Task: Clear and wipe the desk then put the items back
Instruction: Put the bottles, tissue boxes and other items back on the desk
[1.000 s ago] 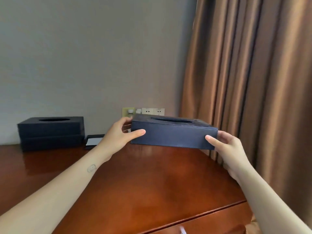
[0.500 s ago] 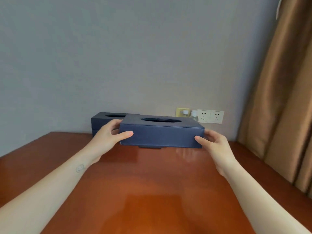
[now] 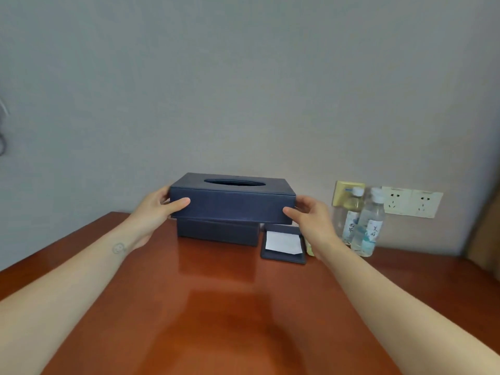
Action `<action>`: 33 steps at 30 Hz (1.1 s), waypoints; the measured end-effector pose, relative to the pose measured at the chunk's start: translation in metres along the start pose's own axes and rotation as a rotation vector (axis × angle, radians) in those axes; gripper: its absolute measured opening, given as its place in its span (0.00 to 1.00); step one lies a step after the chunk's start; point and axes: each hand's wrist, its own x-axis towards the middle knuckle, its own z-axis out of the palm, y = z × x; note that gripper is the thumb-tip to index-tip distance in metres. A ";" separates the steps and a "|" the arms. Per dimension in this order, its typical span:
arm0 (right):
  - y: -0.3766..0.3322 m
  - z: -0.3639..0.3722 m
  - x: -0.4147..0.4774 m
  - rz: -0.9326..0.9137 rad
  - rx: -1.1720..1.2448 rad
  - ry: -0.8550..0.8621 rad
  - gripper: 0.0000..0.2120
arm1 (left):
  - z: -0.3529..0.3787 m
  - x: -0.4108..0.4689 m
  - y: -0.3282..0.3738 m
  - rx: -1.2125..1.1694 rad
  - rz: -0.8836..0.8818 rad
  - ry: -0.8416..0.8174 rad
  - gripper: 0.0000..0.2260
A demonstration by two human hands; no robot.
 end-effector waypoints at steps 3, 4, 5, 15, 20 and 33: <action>0.010 0.011 0.020 -0.017 -0.005 -0.027 0.12 | -0.006 0.019 -0.017 -0.024 -0.015 0.015 0.17; 0.014 0.015 0.025 -0.015 -0.004 -0.034 0.12 | -0.007 0.024 -0.022 -0.018 -0.020 0.018 0.17; 0.019 0.018 0.031 -0.009 -0.003 -0.040 0.12 | -0.008 0.030 -0.027 -0.011 -0.024 0.017 0.17; 0.048 0.051 0.084 0.004 -0.018 -0.019 0.16 | -0.013 0.093 -0.057 0.063 -0.051 0.025 0.17; 0.058 0.059 0.104 0.002 -0.052 -0.031 0.18 | -0.019 0.115 -0.061 0.110 -0.109 0.052 0.17; 0.075 0.076 0.117 0.077 0.014 -0.009 0.14 | -0.008 0.138 -0.067 -0.011 -0.214 0.230 0.17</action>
